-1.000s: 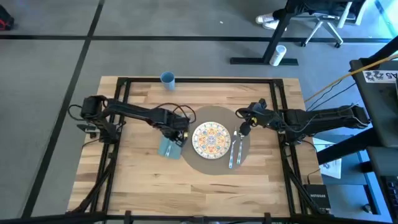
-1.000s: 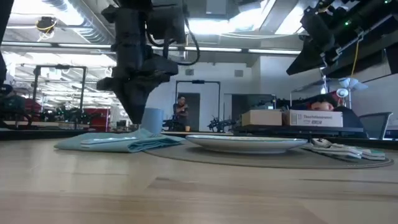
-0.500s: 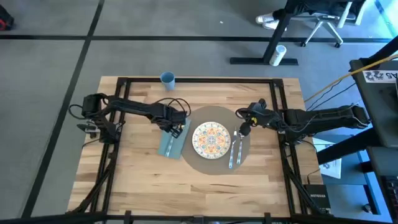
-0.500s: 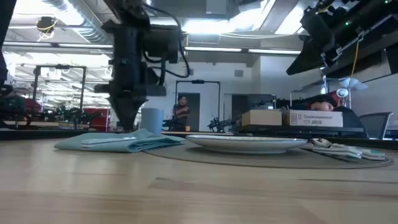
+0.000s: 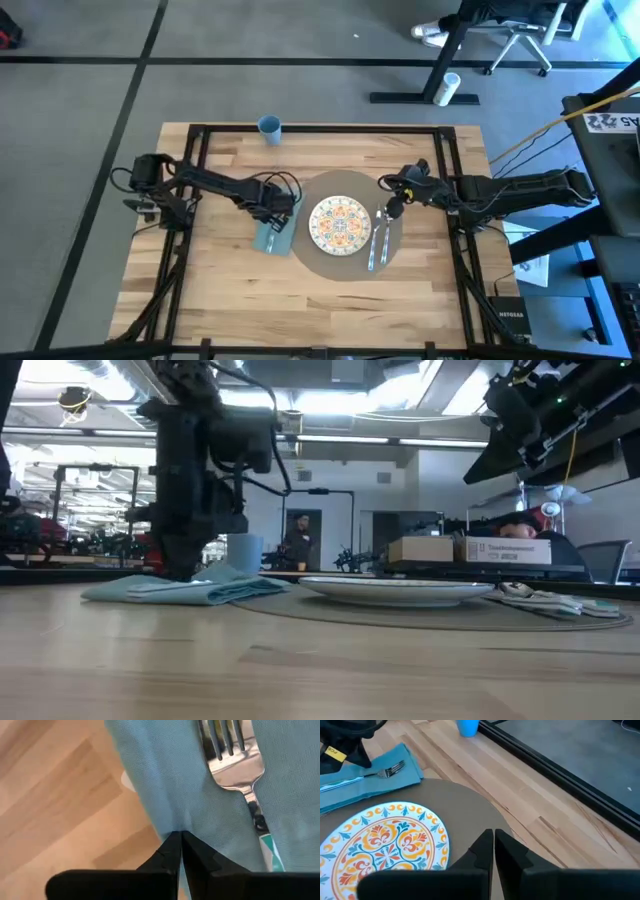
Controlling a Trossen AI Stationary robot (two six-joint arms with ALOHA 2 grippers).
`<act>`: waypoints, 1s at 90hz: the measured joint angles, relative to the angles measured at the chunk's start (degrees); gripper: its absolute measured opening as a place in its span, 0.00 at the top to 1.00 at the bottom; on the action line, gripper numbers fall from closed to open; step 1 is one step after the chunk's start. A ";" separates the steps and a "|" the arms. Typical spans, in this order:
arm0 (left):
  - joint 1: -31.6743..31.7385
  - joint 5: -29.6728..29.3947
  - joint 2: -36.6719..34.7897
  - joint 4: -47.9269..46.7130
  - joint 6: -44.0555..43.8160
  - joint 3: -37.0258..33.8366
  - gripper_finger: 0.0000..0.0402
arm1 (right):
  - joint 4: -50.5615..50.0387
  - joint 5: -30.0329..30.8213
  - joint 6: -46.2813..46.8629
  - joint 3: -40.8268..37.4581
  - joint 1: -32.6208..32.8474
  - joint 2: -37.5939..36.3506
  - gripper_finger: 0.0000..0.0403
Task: Set table place
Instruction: Adjust the blue napkin
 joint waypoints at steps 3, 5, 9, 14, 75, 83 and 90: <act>-0.34 -0.04 0.00 -0.25 -0.15 -0.04 1.00 | -0.02 -0.02 0.00 0.00 0.00 0.01 0.99; -0.60 -0.04 0.00 -0.26 -0.20 -0.04 1.00 | -0.02 -0.02 0.00 0.00 0.00 0.00 0.99; -0.94 -0.08 0.00 -0.20 -0.47 -0.04 1.00 | -0.01 0.00 0.01 0.00 0.00 0.01 0.99; -1.30 -0.07 0.00 -0.30 -1.23 -0.04 1.00 | 0.00 0.00 0.00 0.00 0.00 0.01 0.99; -4.24 -0.55 -0.02 -4.55 -7.46 0.07 1.00 | -0.09 0.00 0.02 0.00 0.00 0.01 0.99; -4.79 -0.61 -0.02 -4.36 -8.33 0.52 1.00 | -0.09 0.00 0.02 0.00 0.00 -0.01 0.99; -5.36 -0.72 -0.02 -4.40 -9.09 0.93 1.00 | -0.09 0.00 0.02 0.00 0.00 0.00 0.99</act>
